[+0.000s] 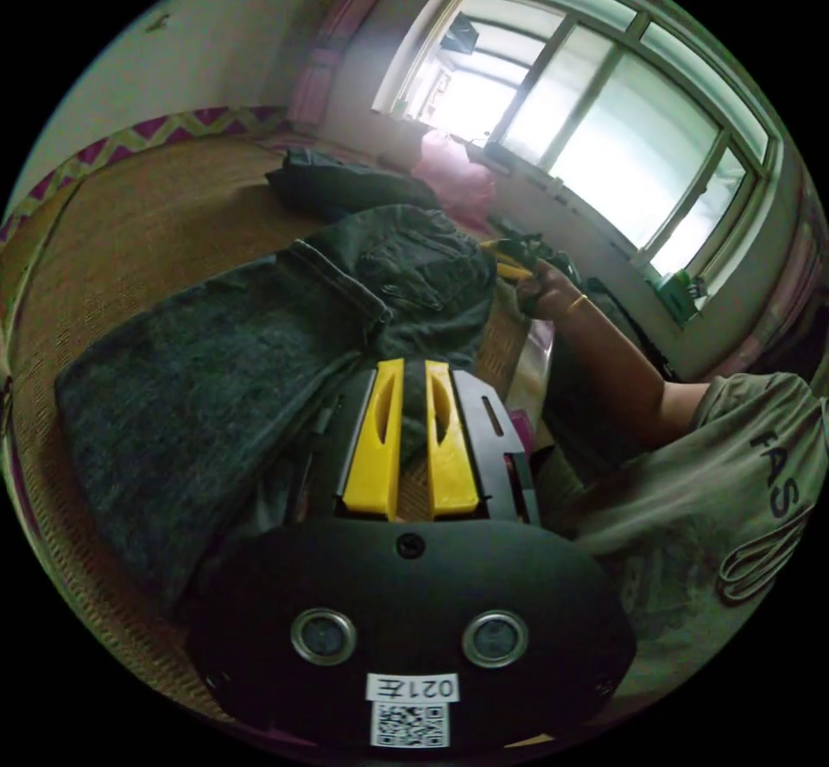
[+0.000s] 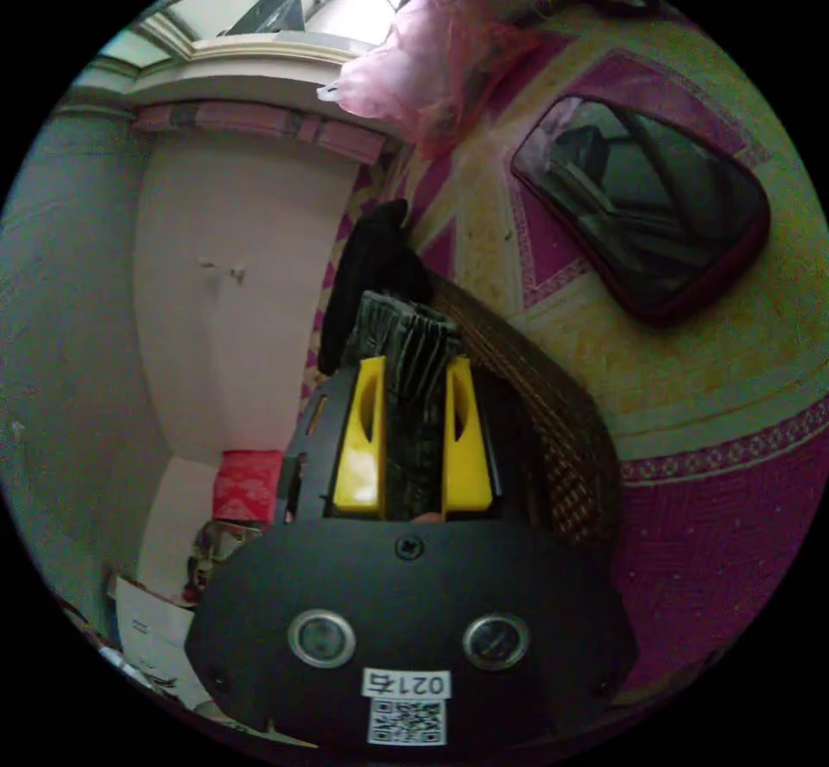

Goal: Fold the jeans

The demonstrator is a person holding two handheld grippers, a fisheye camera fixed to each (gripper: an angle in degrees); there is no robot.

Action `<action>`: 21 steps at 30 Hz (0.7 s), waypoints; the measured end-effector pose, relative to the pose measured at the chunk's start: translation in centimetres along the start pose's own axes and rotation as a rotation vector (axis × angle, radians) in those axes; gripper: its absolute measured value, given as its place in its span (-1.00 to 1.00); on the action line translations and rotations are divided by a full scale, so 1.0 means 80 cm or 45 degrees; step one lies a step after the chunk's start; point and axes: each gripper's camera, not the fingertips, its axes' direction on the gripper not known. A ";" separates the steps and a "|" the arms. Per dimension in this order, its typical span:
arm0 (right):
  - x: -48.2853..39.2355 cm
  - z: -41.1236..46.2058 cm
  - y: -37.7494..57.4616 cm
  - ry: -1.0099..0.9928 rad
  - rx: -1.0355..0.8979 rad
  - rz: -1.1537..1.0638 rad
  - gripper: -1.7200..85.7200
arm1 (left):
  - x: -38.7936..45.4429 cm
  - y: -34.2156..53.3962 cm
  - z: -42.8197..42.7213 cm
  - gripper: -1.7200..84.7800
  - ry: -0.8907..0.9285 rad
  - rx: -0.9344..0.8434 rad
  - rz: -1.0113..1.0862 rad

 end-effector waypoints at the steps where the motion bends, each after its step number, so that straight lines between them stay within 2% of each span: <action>1: -0.008 0.001 -0.001 -0.062 0.005 -0.004 -0.82 | -0.006 0.012 -0.016 -0.87 -0.003 0.023 -0.012; 3: -0.052 -0.005 0.005 -0.071 0.037 -0.125 -0.83 | -0.020 0.036 -0.043 -0.90 -0.002 0.070 -0.051; 8: -0.288 0.021 0.101 0.013 0.053 -0.803 -0.84 | -0.059 0.104 -0.112 -0.98 -0.050 0.176 -0.129; 10: -0.403 0.062 0.191 0.013 0.003 -1.165 -0.84 | -0.078 0.136 -0.144 -0.98 -0.082 0.225 -0.179; 13: -0.498 0.139 0.325 0.015 -0.124 -1.549 -0.83 | -0.106 0.172 -0.181 -0.98 -0.073 0.312 -0.259; 18: -0.511 0.317 0.530 0.045 -0.459 -1.873 -0.84 | -0.152 0.220 -0.218 -0.98 -0.095 0.374 -0.366; 21: -0.453 0.437 0.597 0.175 -0.733 -1.863 -0.85 | -0.179 0.241 -0.233 -0.98 -0.108 0.371 -0.416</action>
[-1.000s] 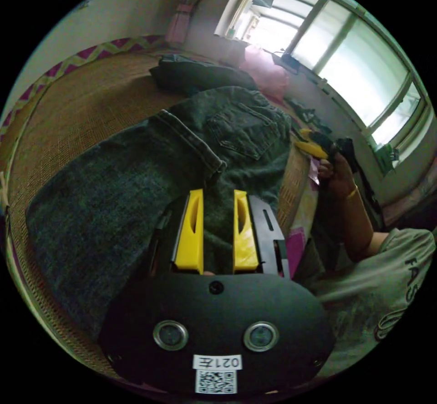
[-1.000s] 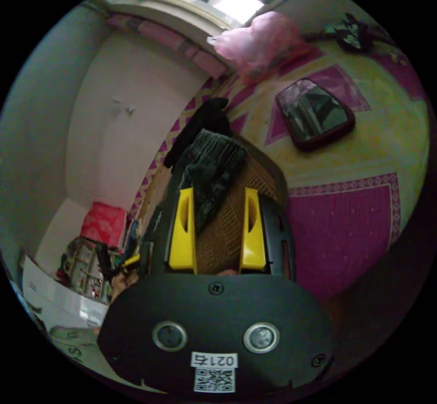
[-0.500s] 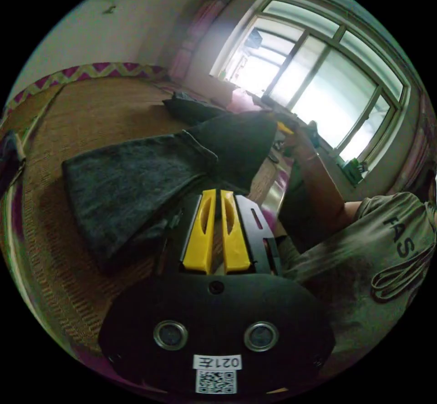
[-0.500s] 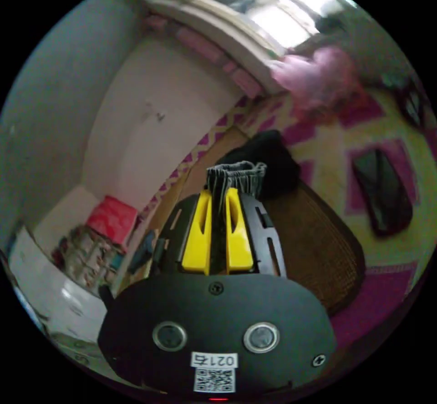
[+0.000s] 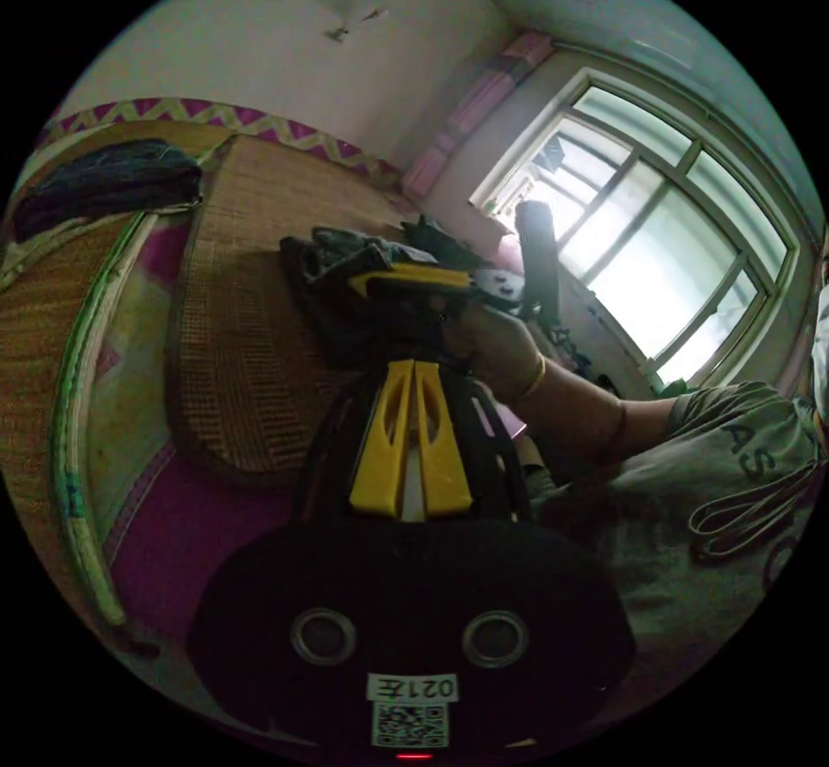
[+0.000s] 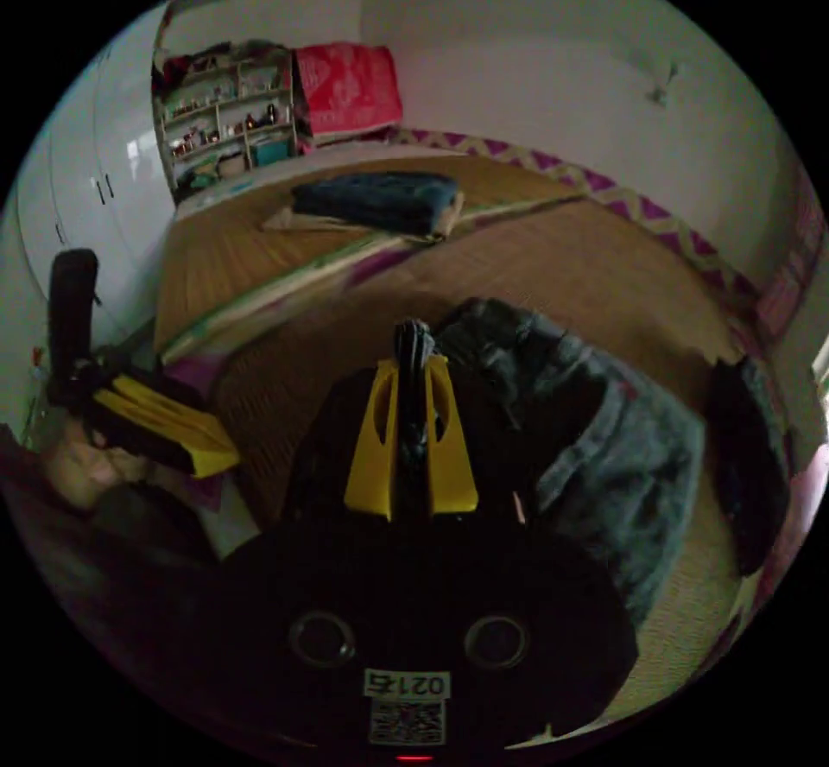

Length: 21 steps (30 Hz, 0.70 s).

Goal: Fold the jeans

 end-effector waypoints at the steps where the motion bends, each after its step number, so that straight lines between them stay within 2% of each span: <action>1: 0.007 0.009 0.005 -0.056 0.041 0.075 -0.85 | -0.011 0.002 -0.009 -0.98 -0.015 0.008 -0.005; 6: 0.002 -0.022 -0.009 0.000 0.227 0.086 -0.85 | -0.055 -0.002 -0.033 -0.98 -0.046 0.085 -0.053; 8: -0.008 0.010 -0.012 0.008 0.152 0.033 -0.84 | -0.071 -0.014 -0.031 -0.97 -0.015 0.103 -0.075; 10: -0.015 0.082 -0.003 -0.032 -0.072 -0.032 -0.82 | -0.088 -0.034 -0.022 -0.95 0.027 0.121 -0.084; 12: -0.012 0.088 0.006 -0.034 -0.029 -0.044 -0.79 | -0.102 -0.053 -0.015 -0.90 0.021 0.121 -0.114; 14: -0.005 0.089 0.003 -0.116 -0.103 -0.090 -0.73 | -0.118 -0.073 -0.008 -0.83 0.022 0.135 -0.154; 16: 0.029 0.072 0.003 -0.417 -0.183 -0.098 -0.70 | -0.146 -0.101 0.001 -0.77 0.031 0.149 -0.220; 18: 0.078 0.038 0.014 -0.538 -0.122 -0.053 -0.70 | -0.172 -0.120 0.009 -0.73 0.030 0.159 -0.289; 20: 0.143 0.003 0.034 -0.452 -0.015 0.098 -0.68 | -0.194 -0.141 0.022 -0.69 -0.017 0.130 -0.317; 21: 0.188 -0.013 0.050 -0.322 0.023 0.211 -0.66 | -0.208 -0.155 0.033 -0.65 -0.059 0.096 -0.340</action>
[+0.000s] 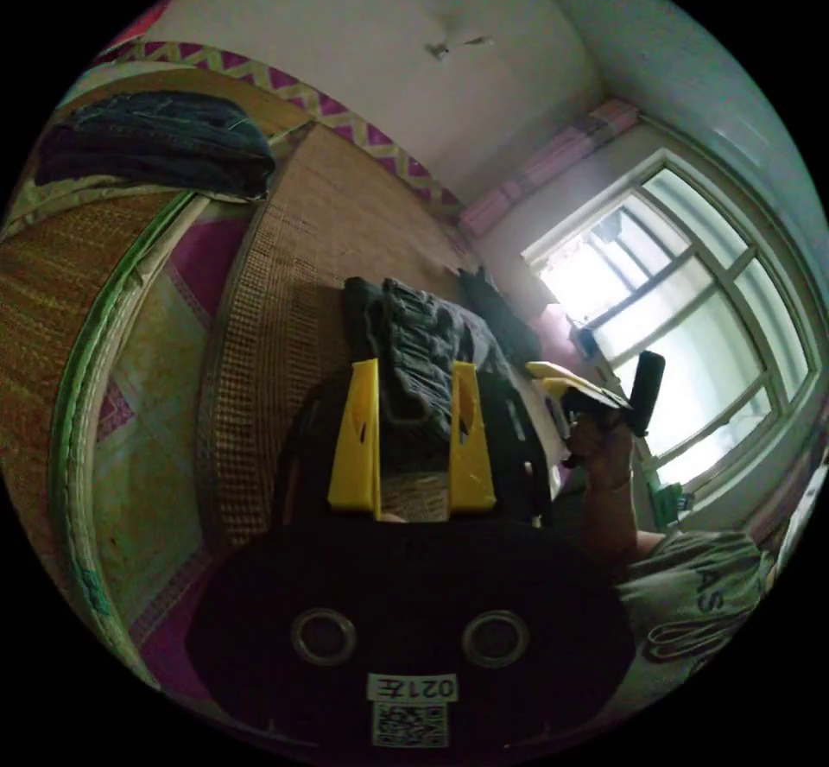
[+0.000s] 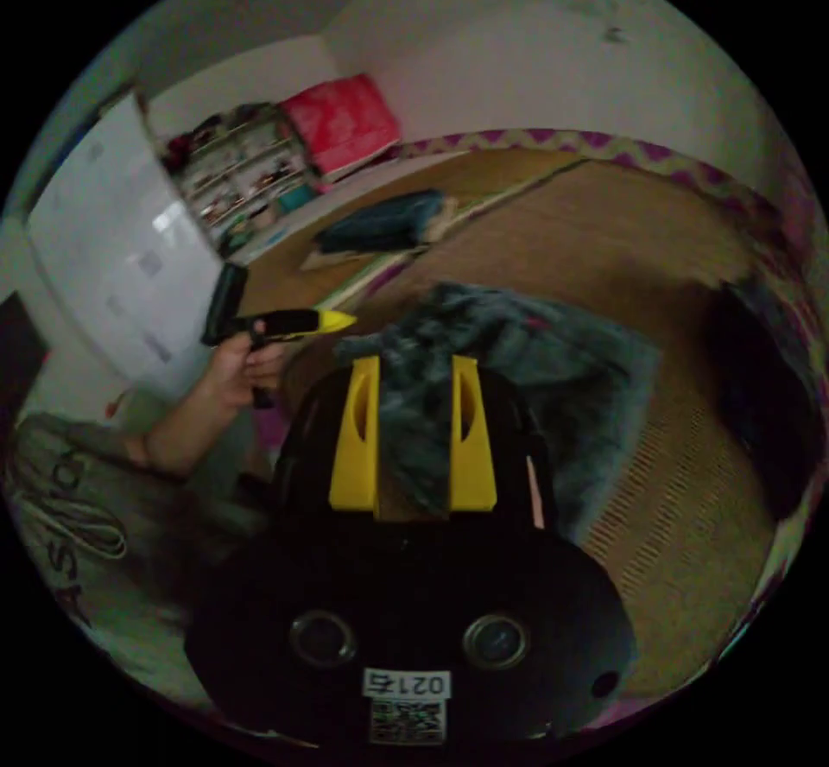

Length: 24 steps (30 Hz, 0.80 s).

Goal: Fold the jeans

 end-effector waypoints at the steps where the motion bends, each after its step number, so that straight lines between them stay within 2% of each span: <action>1: 0.045 -0.020 0.010 0.139 0.035 0.122 -0.65 | -0.008 -0.015 0.015 -0.61 -0.031 -0.044 -0.008; 3: 0.119 -0.035 0.027 0.238 0.030 0.314 -0.63 | -0.022 -0.034 0.039 -0.57 -0.029 -0.122 -0.042; 5: 0.193 -0.034 0.047 0.216 -0.010 0.494 -0.61 | -0.034 -0.049 0.067 -0.55 0.032 -0.235 -0.074; 6: 0.237 -0.027 0.062 0.130 -0.037 0.594 -0.60 | -0.040 -0.057 0.085 -0.57 0.064 -0.316 -0.086; 9: 0.318 0.012 0.094 -0.187 -0.103 0.764 -0.64 | -0.045 -0.075 0.103 -0.63 0.035 -0.338 -0.091; 10: 0.337 0.016 0.102 -0.249 -0.047 0.799 -0.65 | -0.047 -0.082 0.114 -0.68 0.023 -0.381 -0.099; 13: 0.363 0.050 0.101 -0.436 -0.071 0.798 -0.73 | -0.053 -0.098 0.138 -0.77 0.069 -0.471 -0.104; 17: 0.390 0.068 0.101 -0.487 -0.081 0.808 -0.80 | -0.059 -0.111 0.140 -0.83 0.136 -0.454 -0.159; 20: 0.400 0.061 0.102 -0.575 -0.024 0.806 -0.82 | -0.006 -0.133 0.122 -0.85 0.129 -0.376 -0.022; 24: 0.413 -0.007 0.073 -0.555 0.099 0.703 -0.82 | 0.104 -0.201 0.131 -0.85 0.148 -0.340 0.247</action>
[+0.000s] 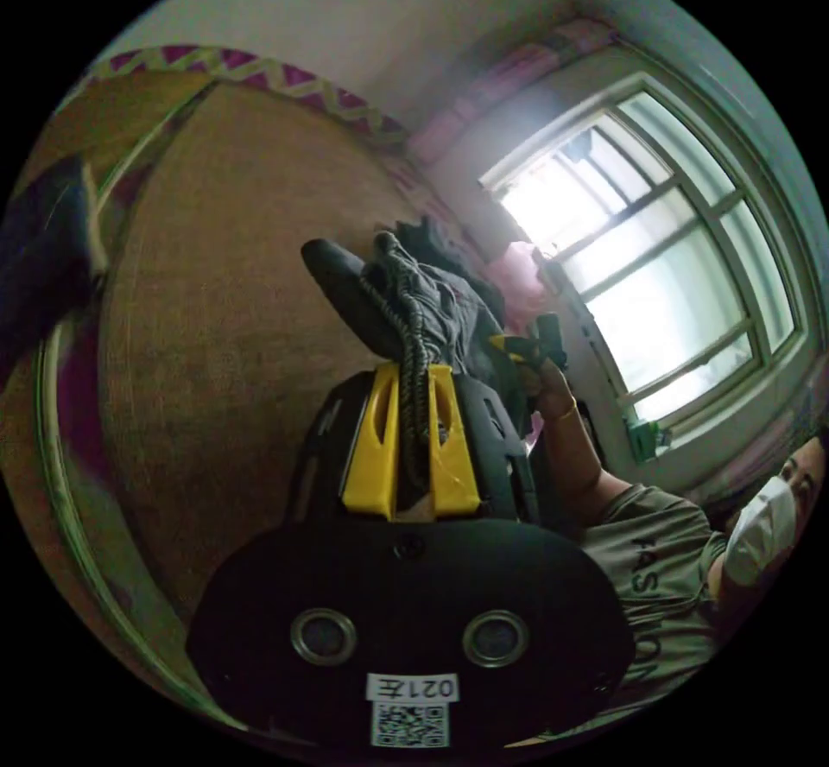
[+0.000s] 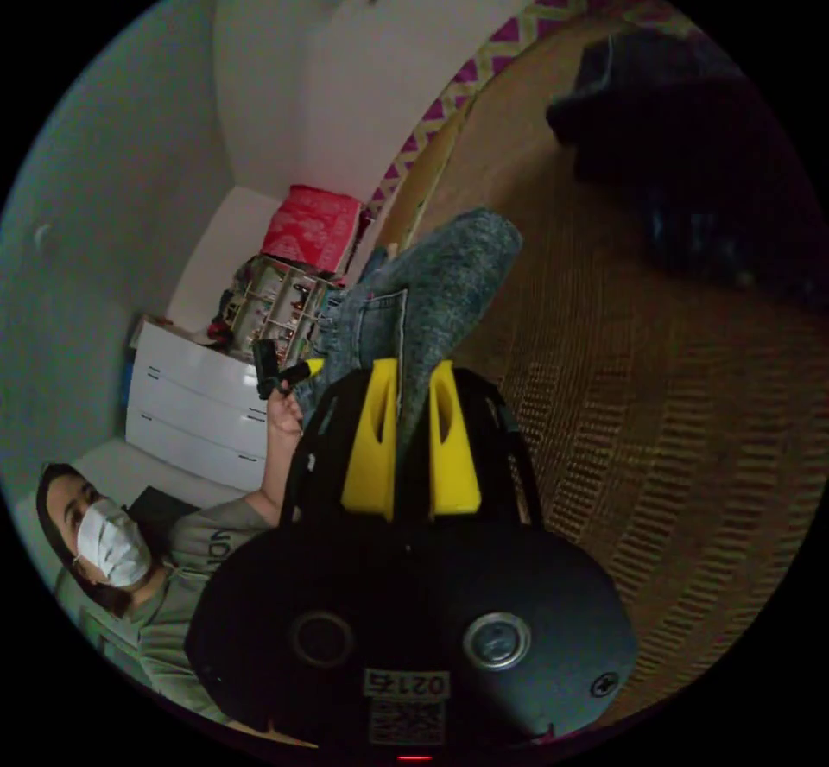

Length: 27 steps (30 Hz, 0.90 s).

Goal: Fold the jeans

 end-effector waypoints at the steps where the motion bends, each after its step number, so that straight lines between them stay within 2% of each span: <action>1: -0.011 -0.032 -0.013 0.007 0.057 -0.037 -0.82 | 0.024 -0.035 0.012 -0.85 0.015 -0.002 0.054; 5: -0.046 -0.145 -0.065 0.146 0.218 -0.124 -0.82 | 0.086 -0.149 0.076 -0.85 0.082 -0.024 0.151; 9: -0.064 -0.253 -0.141 0.390 0.321 -0.126 -0.82 | 0.135 -0.262 0.171 -0.83 0.114 -0.027 0.163; 11: -0.056 -0.275 -0.174 0.475 0.351 -0.083 -0.81 | 0.141 -0.294 0.212 -0.82 0.101 -0.035 0.158; 14: -0.028 -0.269 -0.217 0.682 0.335 -0.031 -0.74 | 0.131 -0.307 0.258 -0.84 -0.051 -0.058 0.199; 16: -0.011 -0.237 -0.226 0.980 0.296 0.036 -0.69 | 0.106 -0.285 0.249 -0.85 -0.019 0.027 0.173; 17: -0.009 -0.226 -0.226 1.036 0.264 0.036 -0.68 | 0.100 -0.278 0.244 -0.85 -0.010 0.027 0.164; 21: -0.066 -0.121 -0.215 1.304 0.167 -0.213 -0.66 | 0.095 -0.205 0.179 -0.85 -0.113 0.037 0.263; 24: -0.139 -0.004 -0.198 1.359 0.063 -0.482 -0.65 | 0.105 -0.140 0.123 -0.90 -0.244 -0.043 0.334; 27: -0.219 0.130 -0.174 1.297 -0.028 -0.767 -0.67 | 0.114 -0.058 0.044 -0.97 -0.580 0.014 0.364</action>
